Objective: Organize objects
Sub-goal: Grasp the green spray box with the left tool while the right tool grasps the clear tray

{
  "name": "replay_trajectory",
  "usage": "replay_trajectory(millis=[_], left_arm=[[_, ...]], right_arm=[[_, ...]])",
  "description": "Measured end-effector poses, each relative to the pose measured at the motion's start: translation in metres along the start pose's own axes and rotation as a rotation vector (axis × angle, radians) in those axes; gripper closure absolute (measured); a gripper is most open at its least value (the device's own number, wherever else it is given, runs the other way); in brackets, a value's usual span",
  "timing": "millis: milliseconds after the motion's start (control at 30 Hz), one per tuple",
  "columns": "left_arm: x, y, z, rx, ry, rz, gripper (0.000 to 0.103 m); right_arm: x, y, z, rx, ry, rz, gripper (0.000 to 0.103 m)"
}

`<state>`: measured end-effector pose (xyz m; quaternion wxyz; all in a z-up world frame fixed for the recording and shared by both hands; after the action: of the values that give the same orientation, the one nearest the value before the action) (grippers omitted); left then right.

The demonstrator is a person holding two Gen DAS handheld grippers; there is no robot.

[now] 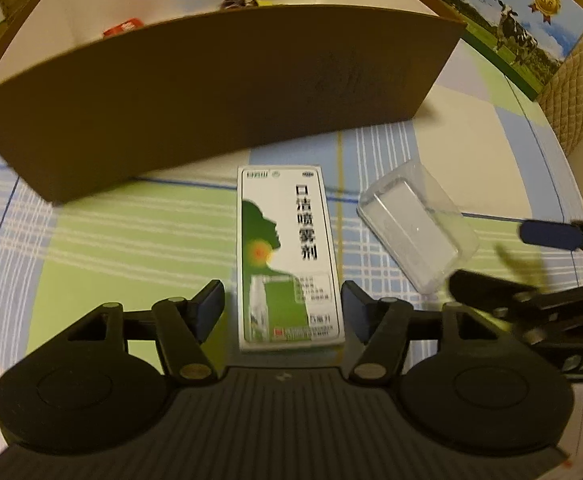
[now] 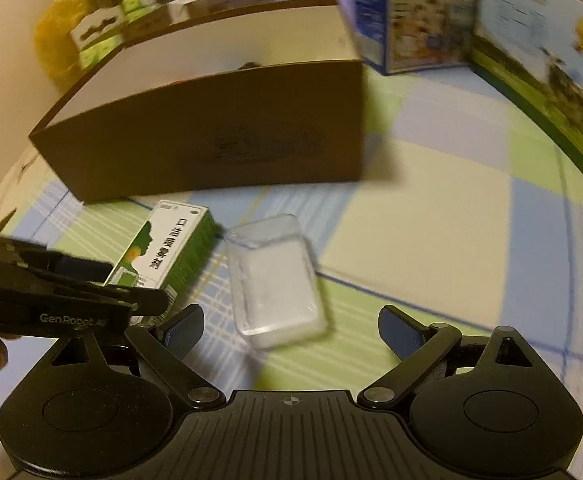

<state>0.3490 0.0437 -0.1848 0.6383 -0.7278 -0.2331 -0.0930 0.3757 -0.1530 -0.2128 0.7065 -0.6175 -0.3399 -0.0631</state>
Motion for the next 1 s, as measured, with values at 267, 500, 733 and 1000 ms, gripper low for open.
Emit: replay_trajectory(millis=[267,500,733,1000], left_arm=[[0.01,0.021,0.002,0.034,0.056,0.021,0.042],[0.01,0.024,-0.001,0.037,0.087,0.031,0.051],[-0.004,0.016,0.0,0.046,0.084,0.04,0.052],[-0.044,-0.006,0.001,0.049,0.083,0.057,0.052]], right_arm=[[0.003,0.031,0.007,-0.002,-0.081,0.033,0.034],[-0.003,0.039,0.012,-0.006,-0.142,0.034,0.049],[-0.017,0.028,0.007,-0.012,-0.109,0.054,0.049],[-0.052,-0.001,0.003,-0.019,-0.072,0.066,0.049]])
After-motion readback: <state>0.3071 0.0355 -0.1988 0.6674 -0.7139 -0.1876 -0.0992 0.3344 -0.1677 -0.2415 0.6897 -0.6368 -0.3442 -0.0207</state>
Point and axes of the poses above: each gripper's, at about its wrist camera, not at the fingertips, and y roughly the way its jaws point, z to its left, x to its top, the point moved 5 cm from there along y, roughly the way its jaws point, and after that the axes turned 9 degrees about -x, right-handed, at the moved point
